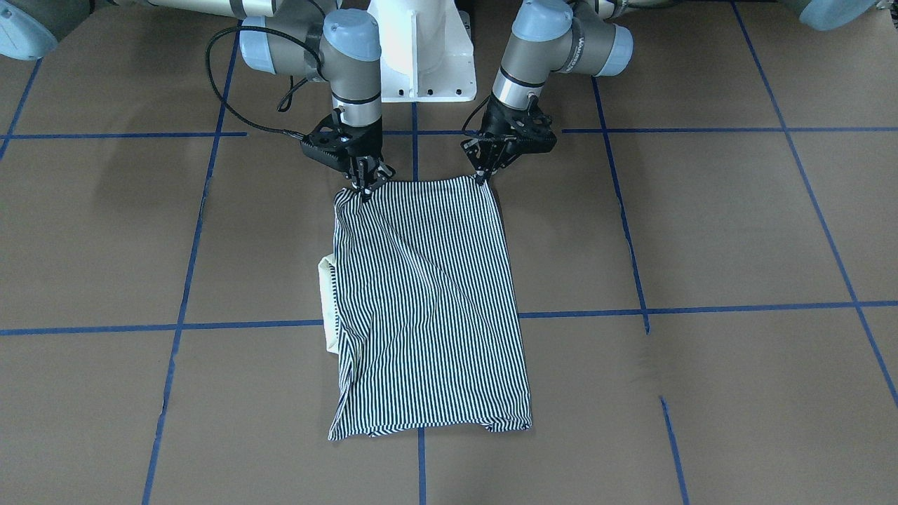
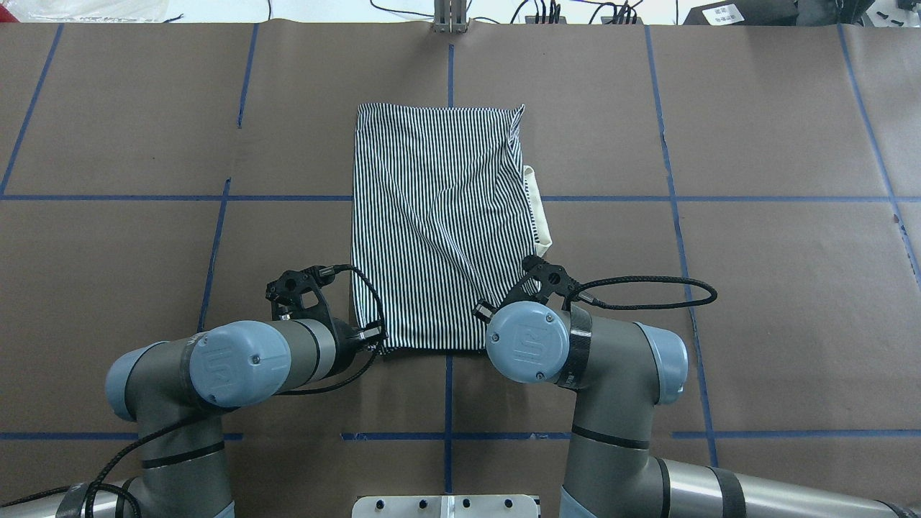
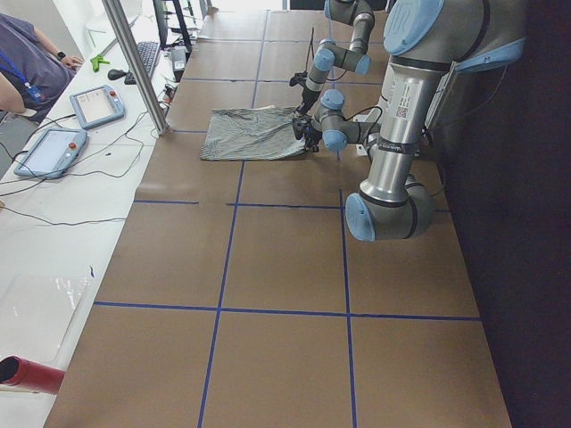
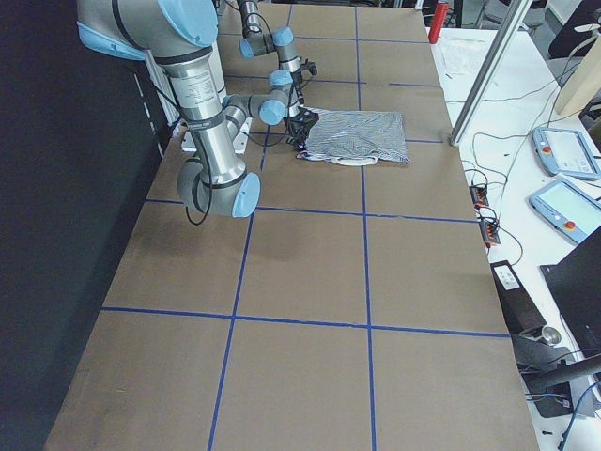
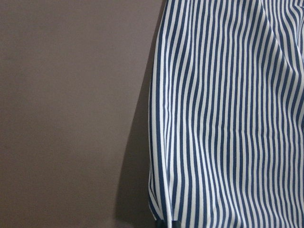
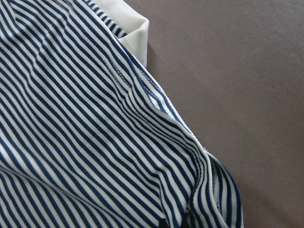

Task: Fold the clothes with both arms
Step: 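Lift the near edge with both grippers and fold it away from the robot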

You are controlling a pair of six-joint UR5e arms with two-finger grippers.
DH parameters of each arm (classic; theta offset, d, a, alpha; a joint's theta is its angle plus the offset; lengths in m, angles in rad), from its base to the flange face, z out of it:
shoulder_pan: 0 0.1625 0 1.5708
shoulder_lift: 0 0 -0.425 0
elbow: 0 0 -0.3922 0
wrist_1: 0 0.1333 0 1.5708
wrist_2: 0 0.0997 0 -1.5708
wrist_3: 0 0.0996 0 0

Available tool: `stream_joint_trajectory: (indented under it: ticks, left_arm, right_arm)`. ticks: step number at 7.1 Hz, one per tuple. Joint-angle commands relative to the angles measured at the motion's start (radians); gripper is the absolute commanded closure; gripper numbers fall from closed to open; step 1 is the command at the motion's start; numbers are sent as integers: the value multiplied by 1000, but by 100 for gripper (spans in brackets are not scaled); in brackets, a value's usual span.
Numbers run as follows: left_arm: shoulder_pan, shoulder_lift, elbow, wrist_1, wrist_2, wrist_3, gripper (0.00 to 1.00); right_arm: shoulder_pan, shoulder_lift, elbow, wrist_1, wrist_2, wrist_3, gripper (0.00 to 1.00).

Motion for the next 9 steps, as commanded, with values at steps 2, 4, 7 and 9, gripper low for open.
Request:
stream_joint_trajectory:
  ticks: [2, 4, 7, 9]
  left_arm:
    - [-9, 2, -160, 129, -52, 64, 100]
    - [-6, -1, -422, 406, -113, 64, 100]
    - [-30, -65, -476, 579, -130, 99, 100]
    - [-148, -152, -322, 572, -135, 195, 100]
  right_arm:
    - [6, 0, 134, -107, 8, -2, 100]
    - [-2, -2, 446, -404, 29, 17, 100]
    - [-7, 6, 405, -403, 31, 14, 100]
    - [76, 68, 269, -312, 31, -9, 100]
